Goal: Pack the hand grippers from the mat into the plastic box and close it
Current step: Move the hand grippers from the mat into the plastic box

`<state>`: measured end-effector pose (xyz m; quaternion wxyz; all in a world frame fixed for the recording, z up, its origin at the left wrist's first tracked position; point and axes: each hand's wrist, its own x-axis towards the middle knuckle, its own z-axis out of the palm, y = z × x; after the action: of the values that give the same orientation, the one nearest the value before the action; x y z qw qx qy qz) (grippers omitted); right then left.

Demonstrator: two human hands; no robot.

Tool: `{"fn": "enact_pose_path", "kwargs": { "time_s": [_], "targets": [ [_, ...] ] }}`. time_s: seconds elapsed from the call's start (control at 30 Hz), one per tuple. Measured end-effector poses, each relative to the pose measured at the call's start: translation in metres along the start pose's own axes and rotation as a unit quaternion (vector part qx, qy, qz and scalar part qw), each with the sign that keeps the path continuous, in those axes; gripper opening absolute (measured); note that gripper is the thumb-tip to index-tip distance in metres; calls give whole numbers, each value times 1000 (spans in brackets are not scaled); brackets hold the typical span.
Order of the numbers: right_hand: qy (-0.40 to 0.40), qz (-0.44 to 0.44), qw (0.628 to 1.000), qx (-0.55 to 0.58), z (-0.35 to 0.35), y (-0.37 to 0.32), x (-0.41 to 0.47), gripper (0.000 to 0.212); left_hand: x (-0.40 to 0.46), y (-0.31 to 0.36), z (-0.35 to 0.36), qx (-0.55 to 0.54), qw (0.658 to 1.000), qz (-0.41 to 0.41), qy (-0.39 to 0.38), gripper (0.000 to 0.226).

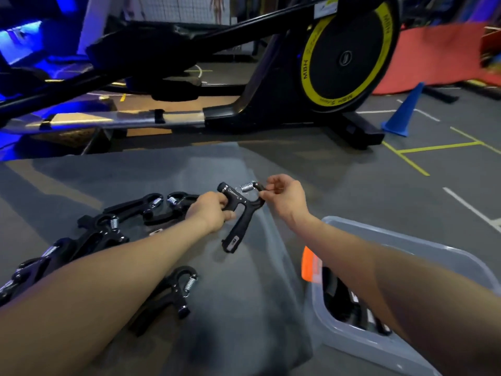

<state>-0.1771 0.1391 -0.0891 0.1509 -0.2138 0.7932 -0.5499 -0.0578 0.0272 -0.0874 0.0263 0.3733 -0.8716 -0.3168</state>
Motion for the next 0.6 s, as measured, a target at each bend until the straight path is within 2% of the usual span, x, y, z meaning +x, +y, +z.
{"fn": "enact_pose_path", "kwargs": {
  "time_s": [0.1, 0.23, 0.33, 0.47, 0.57, 0.6],
  "targets": [
    [30, 8, 999, 40, -41, 8, -12, 41, -4, 35, 23, -114, 993, -11, 8, 27],
    [14, 27, 997, 73, -91, 27, -39, 61, -12, 84, 67, -263, 964, -21, 1, 40],
    [10, 30, 998, 63, -130, 45, -60, 66, -21, 125, 102, -337, 941, -15, -19, 35],
    [25, 63, 996, 60, -179, 75, -84, 61, -34, 168, 148, -338, 940, -28, -42, 33],
    [53, 96, 993, 43, -205, 99, -93, 61, -48, 190, 182, -334, 939, -40, -76, 11],
    [67, 107, 992, 29, -214, 109, -96, 61, -52, 198, 196, -329, 939, -47, -86, 16]
  ]
}}
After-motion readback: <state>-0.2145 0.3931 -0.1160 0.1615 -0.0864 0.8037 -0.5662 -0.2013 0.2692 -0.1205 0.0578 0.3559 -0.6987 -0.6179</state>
